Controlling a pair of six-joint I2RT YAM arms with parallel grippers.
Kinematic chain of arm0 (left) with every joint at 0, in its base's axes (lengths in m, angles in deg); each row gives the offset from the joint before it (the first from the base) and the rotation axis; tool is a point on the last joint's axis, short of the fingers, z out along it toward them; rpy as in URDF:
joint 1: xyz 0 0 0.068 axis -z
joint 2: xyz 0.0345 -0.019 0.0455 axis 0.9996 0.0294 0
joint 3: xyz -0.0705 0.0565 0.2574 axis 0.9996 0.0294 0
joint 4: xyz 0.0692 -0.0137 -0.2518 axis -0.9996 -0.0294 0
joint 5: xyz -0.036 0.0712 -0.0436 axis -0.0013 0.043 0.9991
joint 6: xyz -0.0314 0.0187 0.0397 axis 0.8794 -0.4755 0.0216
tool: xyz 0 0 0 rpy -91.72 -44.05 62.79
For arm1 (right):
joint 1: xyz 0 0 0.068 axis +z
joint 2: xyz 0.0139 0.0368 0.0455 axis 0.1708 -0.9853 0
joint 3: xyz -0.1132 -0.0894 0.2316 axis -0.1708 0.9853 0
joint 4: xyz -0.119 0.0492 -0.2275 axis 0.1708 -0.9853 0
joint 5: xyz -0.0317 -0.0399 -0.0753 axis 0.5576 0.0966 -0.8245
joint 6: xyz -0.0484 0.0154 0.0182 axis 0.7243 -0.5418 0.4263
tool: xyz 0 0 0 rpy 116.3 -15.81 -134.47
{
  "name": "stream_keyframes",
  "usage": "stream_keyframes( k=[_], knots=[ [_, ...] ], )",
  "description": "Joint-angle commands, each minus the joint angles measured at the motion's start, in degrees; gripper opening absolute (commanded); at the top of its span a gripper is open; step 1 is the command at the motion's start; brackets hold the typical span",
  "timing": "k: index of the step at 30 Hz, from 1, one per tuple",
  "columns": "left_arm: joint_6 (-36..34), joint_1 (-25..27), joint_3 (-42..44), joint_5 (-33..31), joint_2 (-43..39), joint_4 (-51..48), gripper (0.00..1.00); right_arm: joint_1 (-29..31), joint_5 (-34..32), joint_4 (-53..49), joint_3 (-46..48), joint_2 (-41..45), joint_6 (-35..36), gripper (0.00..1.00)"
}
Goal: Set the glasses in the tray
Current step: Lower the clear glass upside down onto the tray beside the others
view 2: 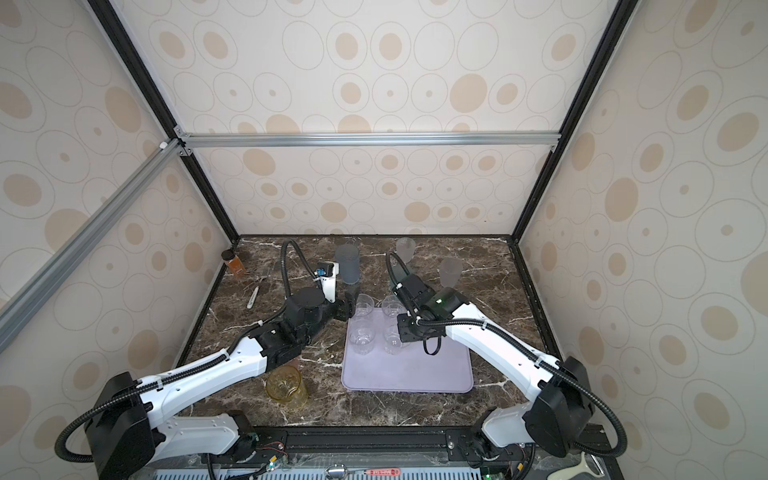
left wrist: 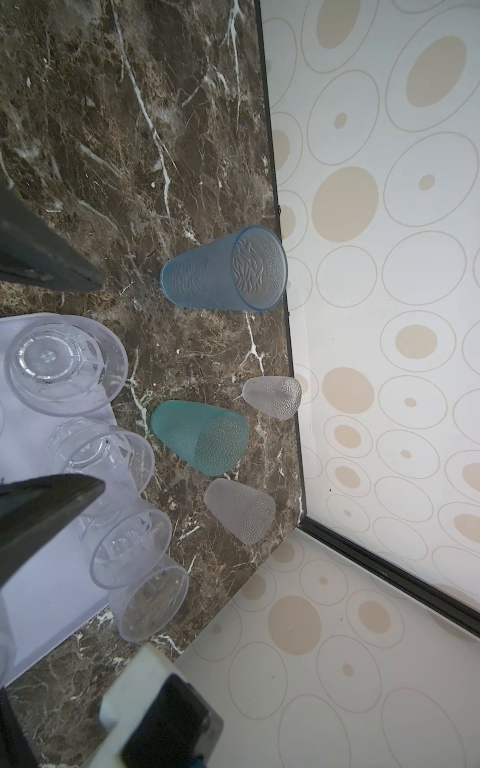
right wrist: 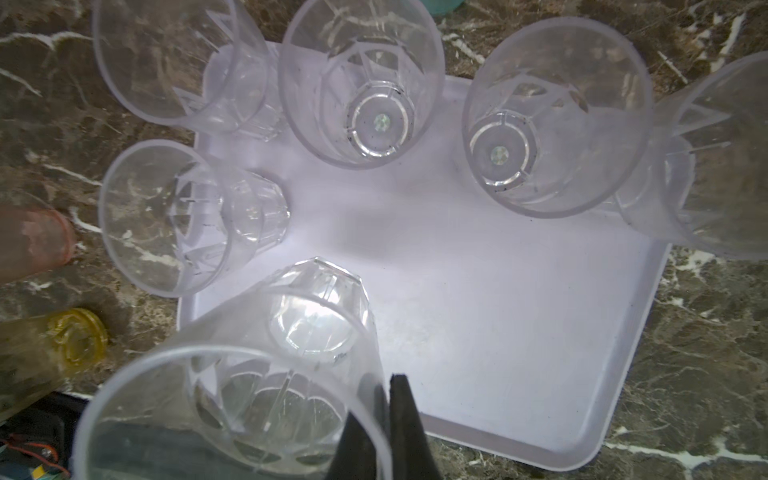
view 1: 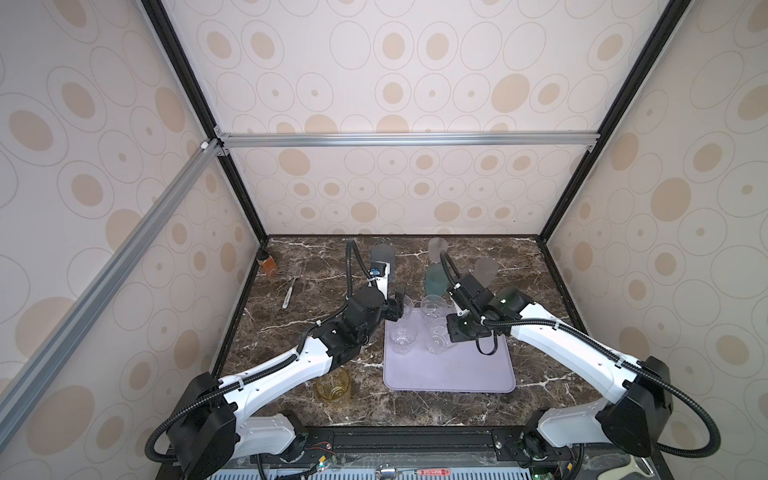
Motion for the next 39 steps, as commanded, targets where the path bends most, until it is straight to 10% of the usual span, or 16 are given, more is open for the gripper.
stream_keyframes(
  k=[1, 39],
  knots=[
    [1.33, 0.45, 0.06, -0.03, 0.73, 0.57, 0.69, 0.62, -3.68, 3.97, 1.91, -1.99, 0.43, 0.00],
    [0.95, 0.58, 0.11, 0.23, 4.05, 0.80, 0.69, 0.59, -8.06, 6.46, 0.25, -15.53, 1.85, 0.00]
  ],
)
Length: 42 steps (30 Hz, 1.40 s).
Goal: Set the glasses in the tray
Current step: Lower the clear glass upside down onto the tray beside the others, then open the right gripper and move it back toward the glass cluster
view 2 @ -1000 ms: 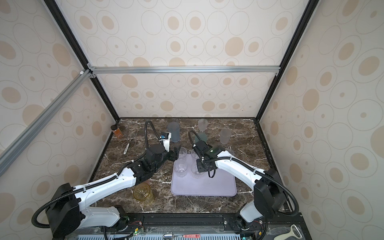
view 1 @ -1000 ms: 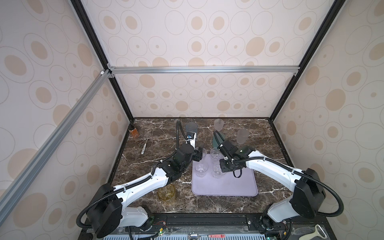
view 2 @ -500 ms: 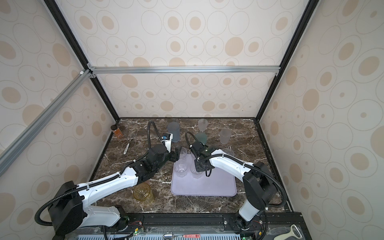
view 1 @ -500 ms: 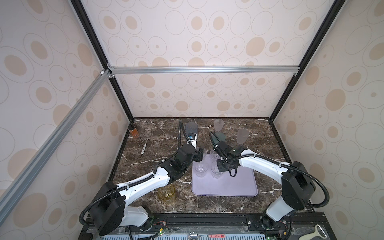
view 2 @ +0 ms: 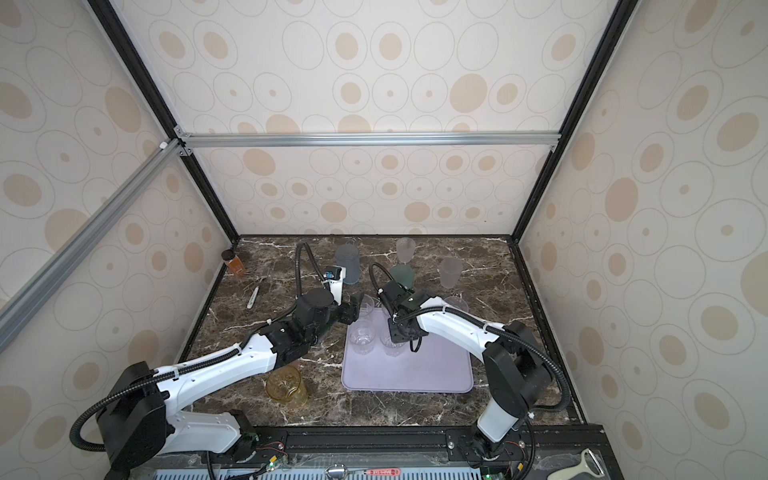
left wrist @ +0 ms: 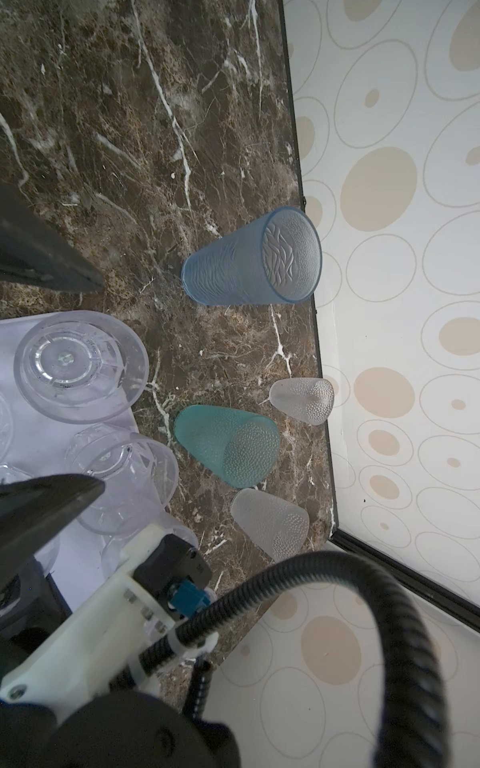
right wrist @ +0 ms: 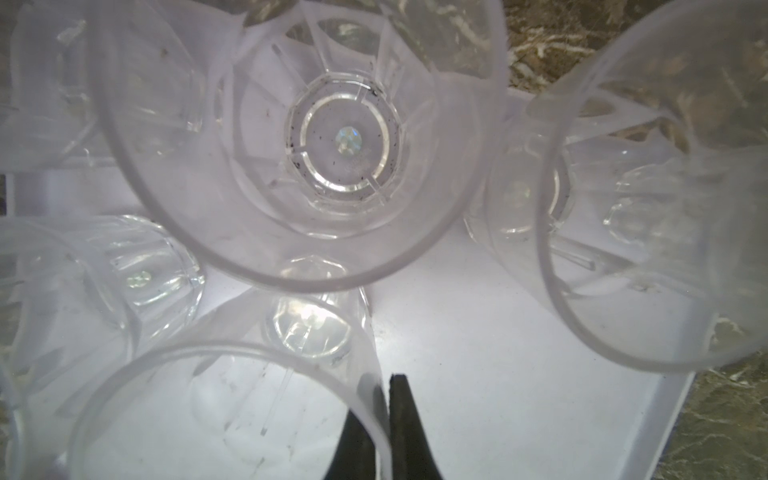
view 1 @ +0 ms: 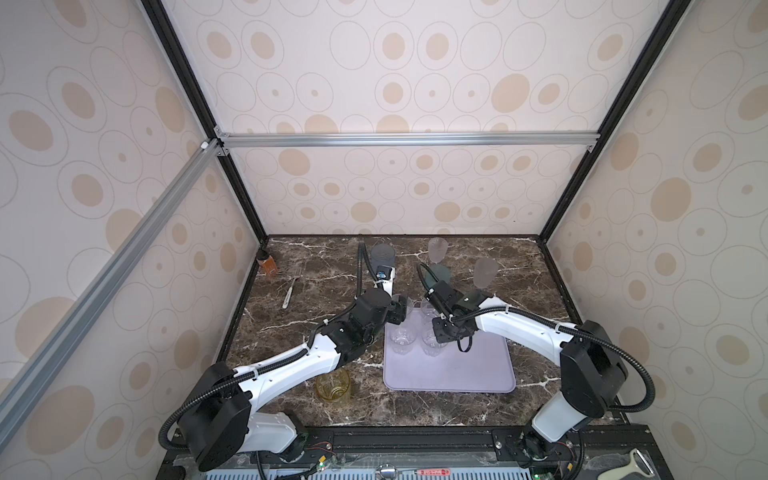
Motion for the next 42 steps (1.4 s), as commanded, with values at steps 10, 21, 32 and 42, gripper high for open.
stream_keyframes(
  k=[10, 21, 32, 42],
  knots=[
    [0.86, 0.49, -0.17, -0.23, 0.48, 0.80, 0.69, 0.27, -1.34, -2.92, -2.38, -0.30, -0.08, 0.16],
    [-0.48, 0.50, -1.24, -1.08, 0.85, -0.02, 0.69, 0.20, -0.55, -5.66, -6.74, 4.59, 0.31, 0.28],
    [-11.93, 0.50, -6.93, -10.41, 1.98, -0.49, 0.74, -6.60, -2.61, 0.61, -15.36, 6.36, 3.92, 0.31],
    [-17.71, 0.54, -7.42, -13.36, 5.50, 8.21, 0.82, -12.84, -0.79, 3.21, -18.50, 3.52, 4.67, 0.33]
  ],
)
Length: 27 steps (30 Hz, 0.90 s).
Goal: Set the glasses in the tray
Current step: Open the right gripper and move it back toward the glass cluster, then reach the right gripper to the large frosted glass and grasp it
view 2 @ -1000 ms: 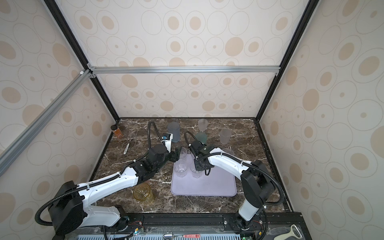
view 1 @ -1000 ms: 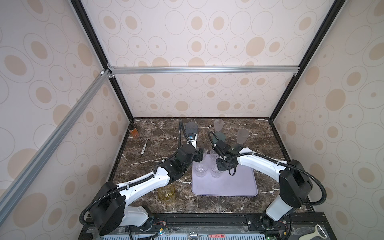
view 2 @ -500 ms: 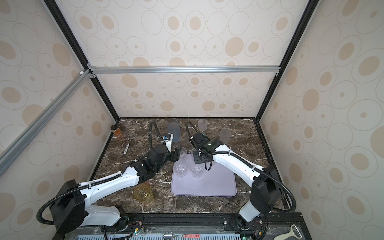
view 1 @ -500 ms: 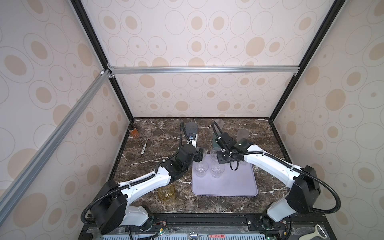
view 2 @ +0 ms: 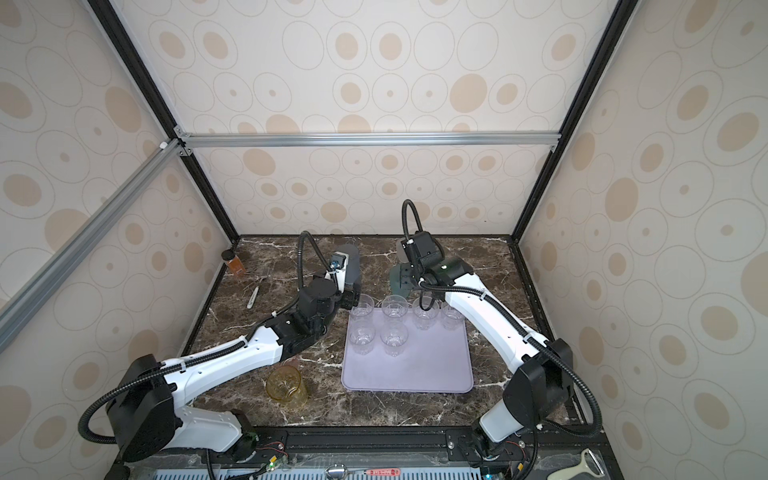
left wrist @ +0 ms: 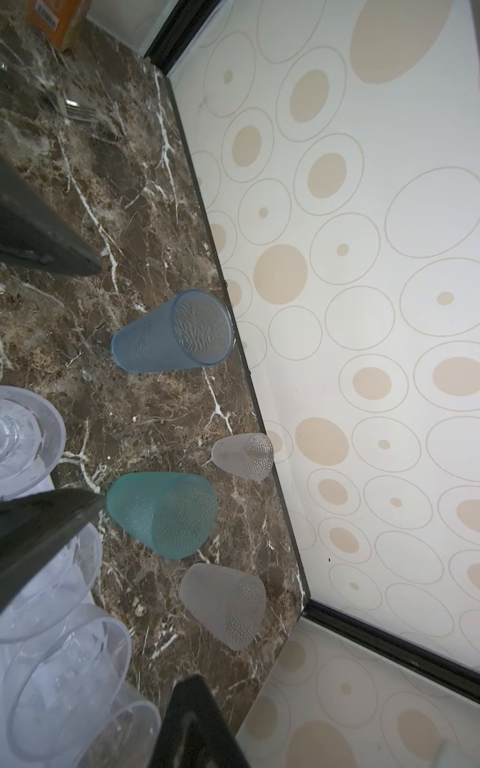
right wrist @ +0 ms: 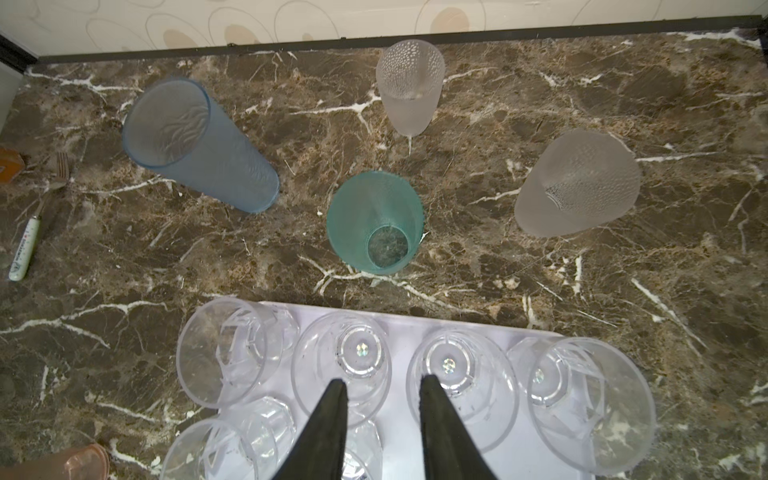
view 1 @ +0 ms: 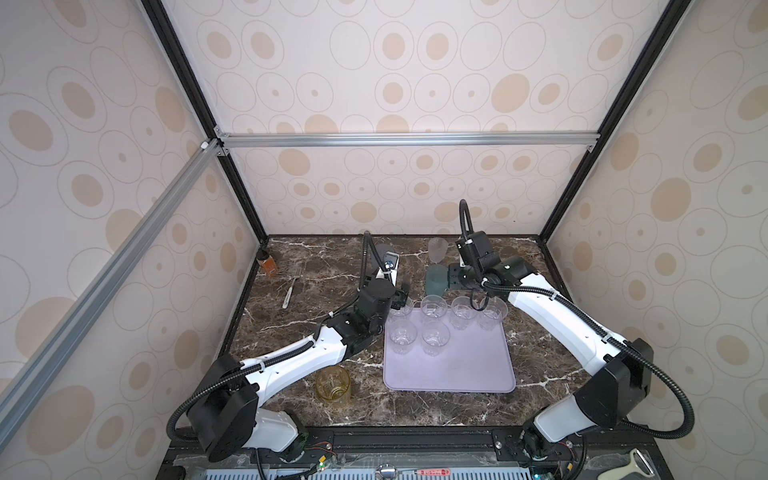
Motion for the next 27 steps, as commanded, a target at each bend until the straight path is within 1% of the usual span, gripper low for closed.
stream_keyframes(
  k=[1, 6, 10, 21, 27],
  knots=[
    [-1.81, 0.42, -2.27, -1.68, 1.93, 2.62, 0.83, -2.67, 1.59, -0.12, -0.64, -2.10, 0.44, 0.33],
    [0.35, 0.58, -2.92, 0.98, 4.03, 2.99, 0.84, -7.18, 5.71, 1.27, 1.10, -2.95, -1.70, 0.33],
    [0.92, 0.95, -4.18, 3.08, 6.31, 3.05, 0.84, -9.18, 7.78, 1.38, 0.94, -4.28, -2.97, 0.33],
    [1.92, 1.56, -6.84, 5.49, 11.02, 1.08, 0.83, -9.39, 10.16, 1.64, 1.71, -5.34, -4.25, 0.33],
    [2.53, 1.89, -7.02, 4.99, 11.71, 0.67, 0.84, -9.44, 11.33, 1.99, 2.72, -5.10, -4.78, 0.33]
  ],
)
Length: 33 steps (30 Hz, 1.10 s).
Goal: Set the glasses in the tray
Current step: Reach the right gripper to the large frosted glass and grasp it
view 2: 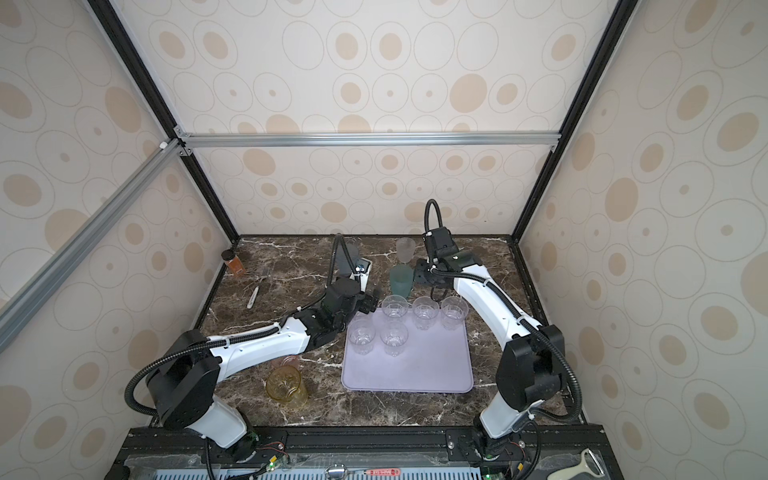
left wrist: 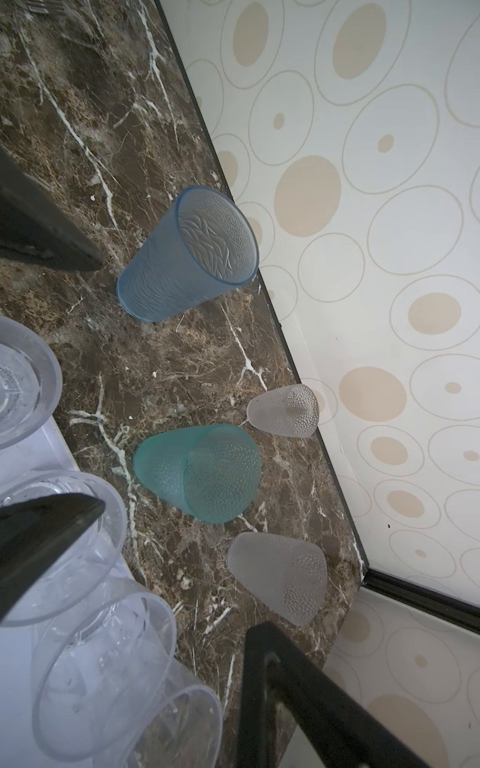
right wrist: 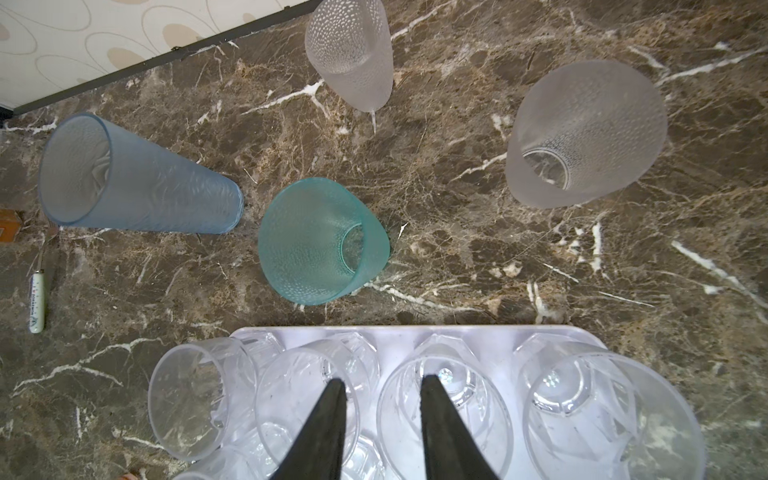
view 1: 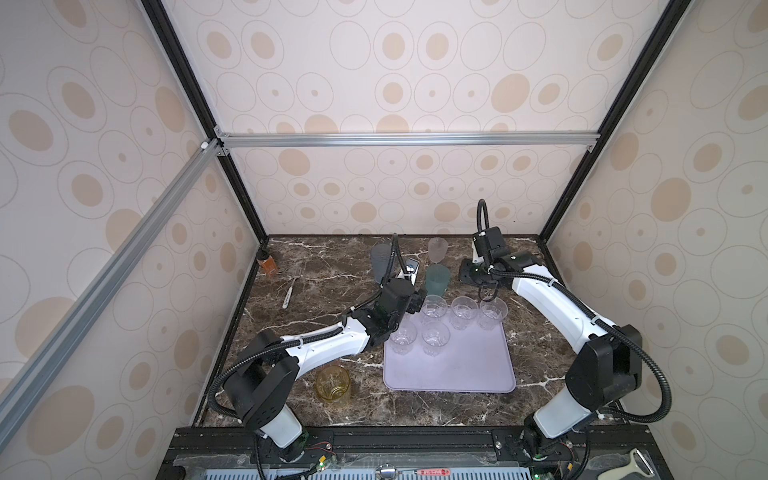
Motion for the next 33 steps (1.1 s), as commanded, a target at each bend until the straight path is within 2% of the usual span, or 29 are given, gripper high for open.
stream_keyframes(
  k=[1, 20, 27, 33],
  knots=[
    [1.44, 0.61, -2.04, -0.43, 0.21, -0.29, 0.84, 0.04, 0.86, 0.21, 1.59, -0.45, -0.87, 0.33],
    [2.55, 0.63, -1.44, -8.32, -0.02, 0.19, 0.94, 0.07, 4.33, -2.47, 3.49, 1.19, 0.10, 0.34],
    [4.28, 0.55, 0.86, -10.25, -2.52, 1.80, 0.99, 0.04, 4.19, -2.86, 5.02, 2.24, 0.63, 0.34],
    [7.63, 0.44, 4.78, -12.64, -7.75, 2.59, 0.99, -0.01, 2.40, -2.82, 2.96, 1.73, 1.31, 0.34]
  ],
)
